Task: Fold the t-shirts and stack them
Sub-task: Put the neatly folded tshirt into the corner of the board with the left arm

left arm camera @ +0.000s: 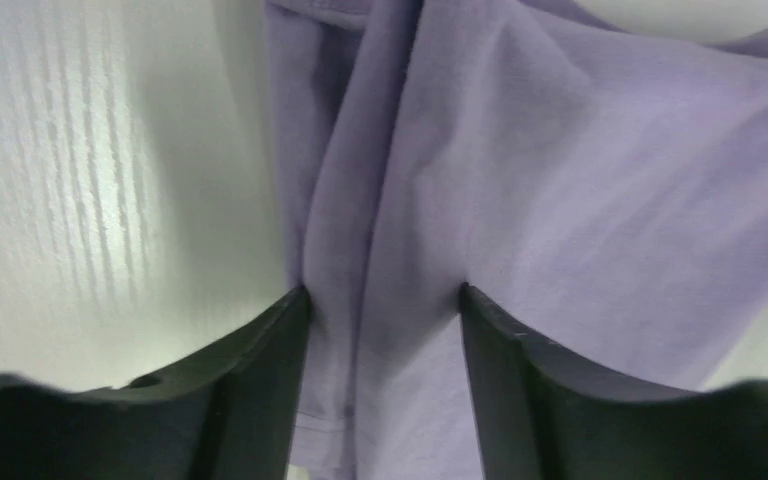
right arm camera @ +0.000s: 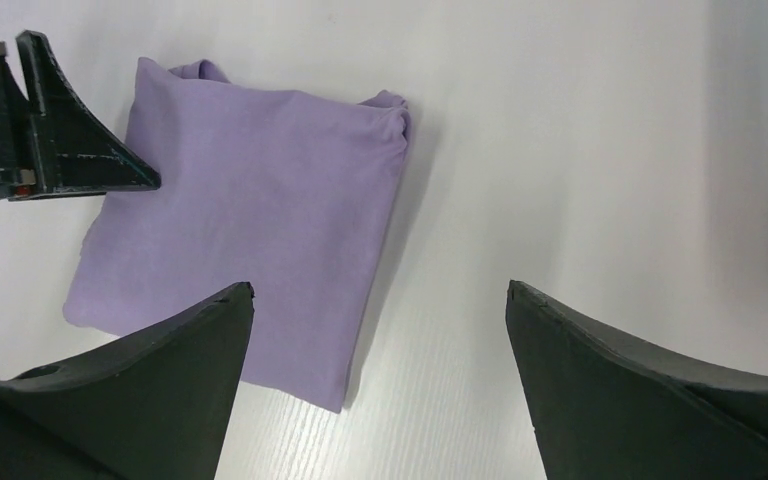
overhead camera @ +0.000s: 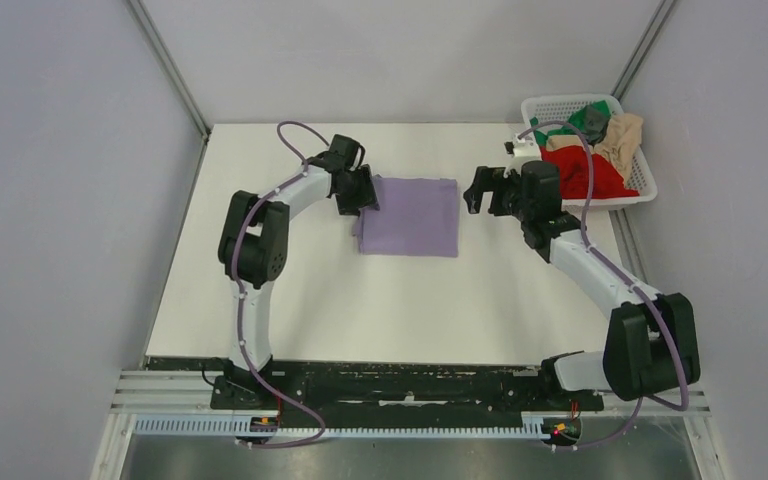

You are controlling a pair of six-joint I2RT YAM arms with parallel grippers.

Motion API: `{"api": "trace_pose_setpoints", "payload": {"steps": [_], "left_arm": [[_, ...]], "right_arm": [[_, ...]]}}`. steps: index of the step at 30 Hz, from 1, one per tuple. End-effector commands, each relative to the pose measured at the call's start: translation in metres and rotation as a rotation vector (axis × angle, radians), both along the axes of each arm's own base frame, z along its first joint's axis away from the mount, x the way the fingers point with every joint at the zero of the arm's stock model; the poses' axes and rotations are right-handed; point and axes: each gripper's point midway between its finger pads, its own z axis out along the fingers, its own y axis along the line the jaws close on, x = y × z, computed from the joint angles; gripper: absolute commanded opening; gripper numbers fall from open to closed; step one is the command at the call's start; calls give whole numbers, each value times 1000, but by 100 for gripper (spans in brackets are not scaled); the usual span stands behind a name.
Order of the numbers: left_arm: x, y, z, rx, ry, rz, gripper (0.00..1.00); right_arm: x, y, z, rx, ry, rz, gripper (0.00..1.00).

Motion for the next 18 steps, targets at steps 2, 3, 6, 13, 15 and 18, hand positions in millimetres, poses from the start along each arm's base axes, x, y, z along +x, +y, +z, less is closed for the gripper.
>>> {"api": "trace_pose_setpoints", "payload": {"steps": [2, 3, 6, 13, 15, 18], "left_arm": [[-2, 8, -25, 141, 10, -27, 47], [-2, 10, -29, 153, 13, -22, 40], [3, 15, -35, 195, 20, -4, 12], [28, 76, -13, 515, -58, 89, 2], [39, 99, -2, 591, -85, 126, 2], [58, 138, 14, 663, -112, 192, 2]], "right_arm": [[-15, -18, 24, -30, -88, -56, 98], [-19, -21, 25, -33, -94, -67, 98], [-27, -28, 30, -45, -118, -84, 98], [-32, -44, 36, -105, -175, -127, 98], [-32, -45, 33, -115, -174, -132, 98], [-29, -47, 32, -127, -181, -138, 98]]}}
